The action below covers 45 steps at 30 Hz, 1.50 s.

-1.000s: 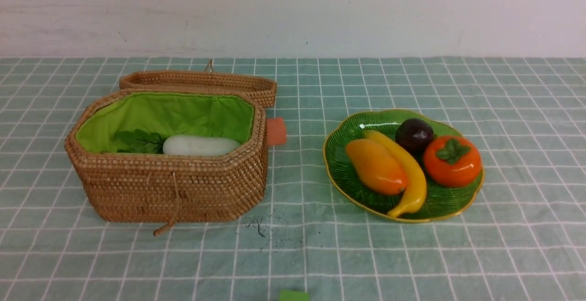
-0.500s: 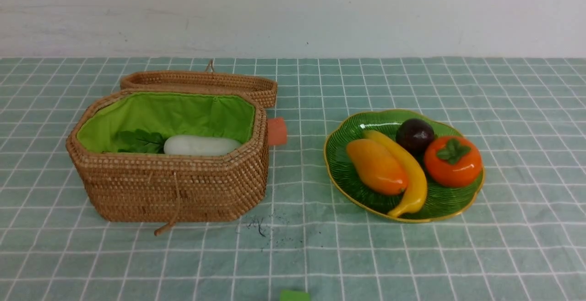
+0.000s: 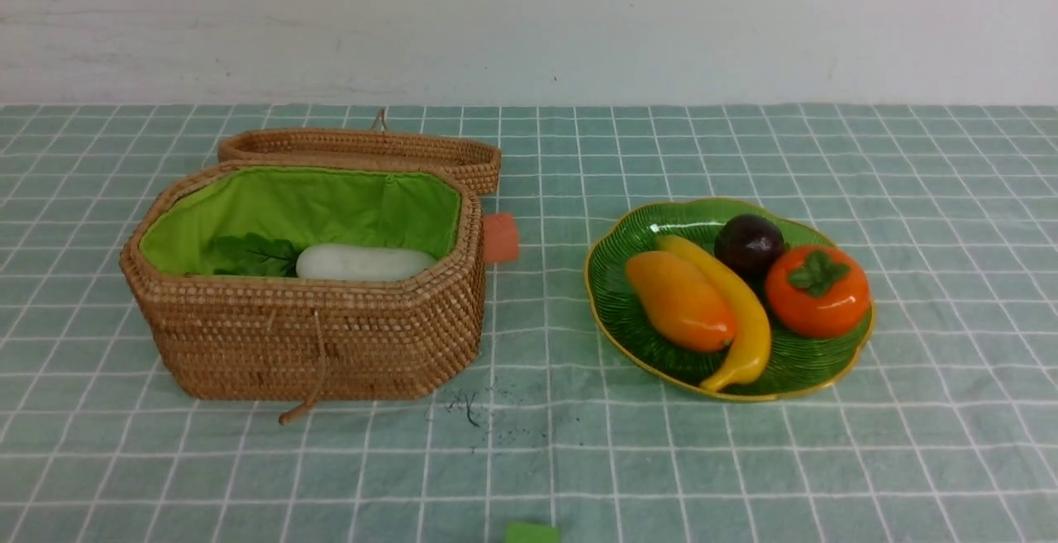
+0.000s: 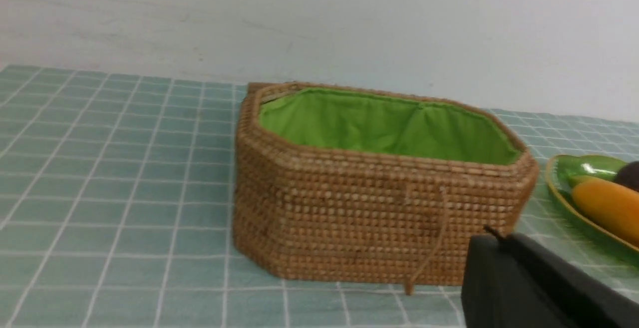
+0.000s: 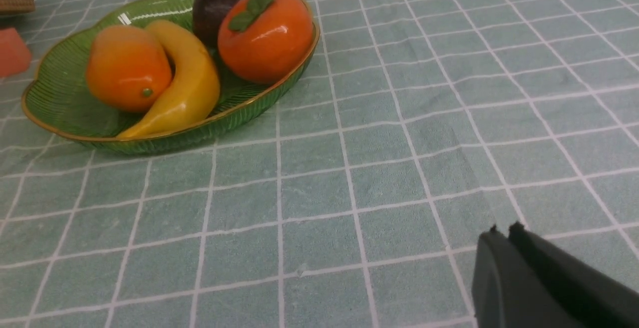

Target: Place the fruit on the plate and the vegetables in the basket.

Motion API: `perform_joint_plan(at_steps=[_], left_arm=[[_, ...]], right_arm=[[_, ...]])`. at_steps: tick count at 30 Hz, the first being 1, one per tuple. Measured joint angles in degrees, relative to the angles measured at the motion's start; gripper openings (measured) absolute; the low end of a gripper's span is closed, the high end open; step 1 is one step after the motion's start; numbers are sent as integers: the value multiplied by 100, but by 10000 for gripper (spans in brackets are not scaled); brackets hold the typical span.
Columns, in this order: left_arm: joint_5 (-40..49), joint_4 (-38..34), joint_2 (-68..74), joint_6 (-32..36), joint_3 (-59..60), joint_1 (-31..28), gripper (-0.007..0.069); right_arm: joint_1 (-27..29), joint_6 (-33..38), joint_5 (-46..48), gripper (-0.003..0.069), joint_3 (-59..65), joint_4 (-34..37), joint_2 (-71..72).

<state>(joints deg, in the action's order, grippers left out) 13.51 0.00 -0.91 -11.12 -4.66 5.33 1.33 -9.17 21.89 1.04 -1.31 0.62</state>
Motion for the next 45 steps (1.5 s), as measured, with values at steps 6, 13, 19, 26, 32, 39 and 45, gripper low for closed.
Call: perform_joint_plan(at_steps=[6, 13, 19, 26, 32, 39, 45], left_arm=[[567, -336, 0, 42, 616, -286, -13], [846, -336, 0, -215, 643, -286, -13], [851, -336, 0, -213, 643, -286, -13], [851, -336, 0, -218, 643, -286, -13], [851, -336, 0, -218, 643, -286, -13], [851, -336, 0, -218, 643, -286, -13], [851, -336, 0, -218, 643, -286, -9]], right_arm=[[14, 0, 0, 22, 0, 0, 0], [27, 0, 0, 36, 0, 0, 0], [27, 0, 0, 46, 0, 0, 0], [27, 0, 0, 52, 0, 0, 0], [27, 0, 0, 58, 0, 0, 0], [27, 0, 0, 69, 0, 0, 0], [27, 0, 0, 78, 0, 0, 0]])
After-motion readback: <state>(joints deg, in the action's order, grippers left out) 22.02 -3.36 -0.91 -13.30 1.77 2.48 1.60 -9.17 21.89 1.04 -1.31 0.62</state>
